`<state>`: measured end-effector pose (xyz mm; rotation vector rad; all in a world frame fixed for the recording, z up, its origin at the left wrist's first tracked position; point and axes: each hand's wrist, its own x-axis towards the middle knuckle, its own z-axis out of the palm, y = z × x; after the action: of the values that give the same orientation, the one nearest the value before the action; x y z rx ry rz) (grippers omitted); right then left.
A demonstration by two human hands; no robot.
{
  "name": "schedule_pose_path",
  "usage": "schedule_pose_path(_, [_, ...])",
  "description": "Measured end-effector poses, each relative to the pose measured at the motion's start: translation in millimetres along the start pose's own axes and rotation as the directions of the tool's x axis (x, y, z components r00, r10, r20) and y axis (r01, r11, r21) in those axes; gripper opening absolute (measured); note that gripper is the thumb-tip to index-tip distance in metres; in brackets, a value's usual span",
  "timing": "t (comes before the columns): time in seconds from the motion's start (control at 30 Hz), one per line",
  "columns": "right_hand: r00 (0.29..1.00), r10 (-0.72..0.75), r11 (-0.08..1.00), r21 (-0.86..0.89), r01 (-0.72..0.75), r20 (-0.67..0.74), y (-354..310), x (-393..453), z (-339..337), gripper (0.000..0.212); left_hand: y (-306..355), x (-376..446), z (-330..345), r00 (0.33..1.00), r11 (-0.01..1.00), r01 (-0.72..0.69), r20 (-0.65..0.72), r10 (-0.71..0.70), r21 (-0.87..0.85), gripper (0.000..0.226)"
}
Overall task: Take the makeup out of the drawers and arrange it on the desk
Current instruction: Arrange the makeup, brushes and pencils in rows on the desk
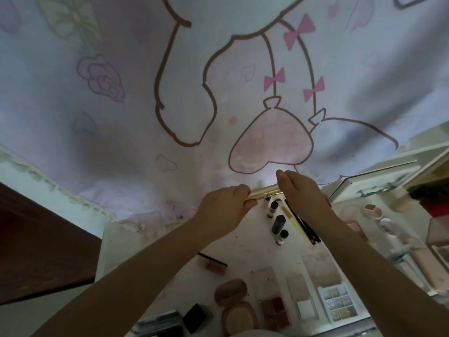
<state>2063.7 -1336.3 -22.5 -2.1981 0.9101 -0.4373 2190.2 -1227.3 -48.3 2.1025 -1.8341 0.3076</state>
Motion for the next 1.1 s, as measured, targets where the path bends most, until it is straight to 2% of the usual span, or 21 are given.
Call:
schedule_pose_path(0.07, [0.998, -0.013, 0.996, 0.082, 0.019, -0.065, -13, 5, -17, 0.032, 7, 9, -23, 0.999, 1.000, 0.026, 0.030, -0.025, -0.011, 0.037])
schedule_pose_path(0.13, [0.991, -0.033, 0.977, 0.203, 0.059, -0.128, -24, 7, -30, 0.020, 10, 20, -39, 0.997, 0.988, 0.046, 0.067, -0.037, -0.145, 0.033])
schedule_pose_path(0.2, [0.968, -0.111, 0.957, 0.239, 0.165, -0.224, -31, 5, -39, 0.025, 10, 31, -49, 0.973, 0.911, 0.124, 0.230, -0.034, -0.394, 0.026])
schedule_pose_path(0.27, [0.930, -0.224, 0.929, 0.225, 0.295, -0.293, -37, -2, -50, 0.022, 14, 36, -63, 0.960, 0.787, 0.198, 0.276, -0.036, -0.584, 0.031])
schedule_pose_path(0.3, [0.916, -0.271, 0.911, 0.227, 0.343, -0.297, -40, -4, -56, 0.015, 15, 39, -69, 0.964, 0.758, 0.201, 0.264, -0.039, -0.621, 0.032])
schedule_pose_path(0.4, [0.920, -0.350, 0.888, 0.251, 0.385, -0.176, -42, 1, -76, 0.009, 16, 50, -85, 0.975, 0.805, 0.155, 0.219, -0.033, -0.572, 0.029])
schedule_pose_path(0.5, [0.951, -0.302, 0.893, 0.327, 0.309, -0.071, -44, 11, -95, 0.024, 12, 65, -104, 0.981, 0.828, 0.134, 0.188, -0.035, -0.545, 0.017])
schedule_pose_path(0.57, [0.962, -0.265, 0.899, 0.344, 0.271, -0.063, -45, 14, -102, 0.025, 10, 73, -111, 0.985, 0.789, 0.152, 0.158, -0.070, -0.595, 0.015])
schedule_pose_path(0.6, [0.962, -0.261, 0.884, 0.381, 0.271, -0.080, -45, 14, -103, 0.025, 11, 76, -113, 0.983, 0.721, 0.181, 0.132, -0.123, -0.669, 0.018])
schedule_pose_path(0.63, [0.963, -0.249, 0.848, 0.456, 0.270, -0.108, -46, 14, -103, 0.024, 12, 80, -117, 0.975, 0.603, 0.206, 0.105, -0.198, -0.771, 0.021])
schedule_pose_path(0.7, [0.975, -0.184, 0.747, 0.627, 0.222, -0.126, -51, 12, -100, 0.020, 17, 85, -118, 0.937, 0.209, 0.181, 0.104, -0.333, -0.961, 0.021])
schedule_pose_path(0.77, [0.980, -0.166, 0.708, 0.678, 0.196, -0.110, -59, 10, -93, 0.017, 26, 91, -115, 0.911, -0.200, 0.114, 0.183, -0.370, -0.973, 0.023])
schedule_pose_path(0.8, [0.980, -0.174, 0.734, 0.650, 0.197, -0.101, -61, 10, -88, 0.017, 31, 94, -111, 0.907, -0.300, 0.113, 0.221, -0.357, -0.947, 0.024])
schedule_pose_path(0.87, [0.978, -0.190, 0.861, 0.463, 0.210, -0.091, -63, 12, -80, 0.021, 39, 98, -101, 0.904, -0.305, 0.143, 0.250, -0.347, -0.942, 0.024])
schedule_pose_path(0.93, [0.970, -0.214, 0.958, 0.168, 0.232, -0.118, -60, 14, -80, 0.023, 39, 99, -100, 0.884, -0.206, 0.201, 0.268, -0.383, -0.958, 0.023])
schedule_pose_path(0.97, [0.962, -0.225, 0.970, 0.062, 0.237, -0.153, -59, 15, -83, 0.022, 37, 98, -102, 0.890, -0.111, 0.216, 0.242, -0.387, -0.970, 0.022])
schedule_pose_path(1.03, [0.911, -0.333, 0.939, 0.000, 0.343, -0.242, -64, 16, -94, 0.010, 30, 95, -110, 0.935, 0.190, 0.243, 0.177, -0.309, -0.951, 0.022])
schedule_pose_path(1.07, [0.857, -0.439, 0.893, -0.028, 0.449, -0.270, -68, 17, -101, 0.011, 28, 94, -114, 0.955, 0.304, 0.247, 0.178, -0.236, -0.920, 0.023])
schedule_pose_path(1.1, [0.782, -0.566, 0.821, -0.086, 0.565, -0.261, -74, 20, -109, 0.024, 26, 92, -119, 0.965, 0.358, 0.252, 0.206, -0.162, -0.899, 0.024])
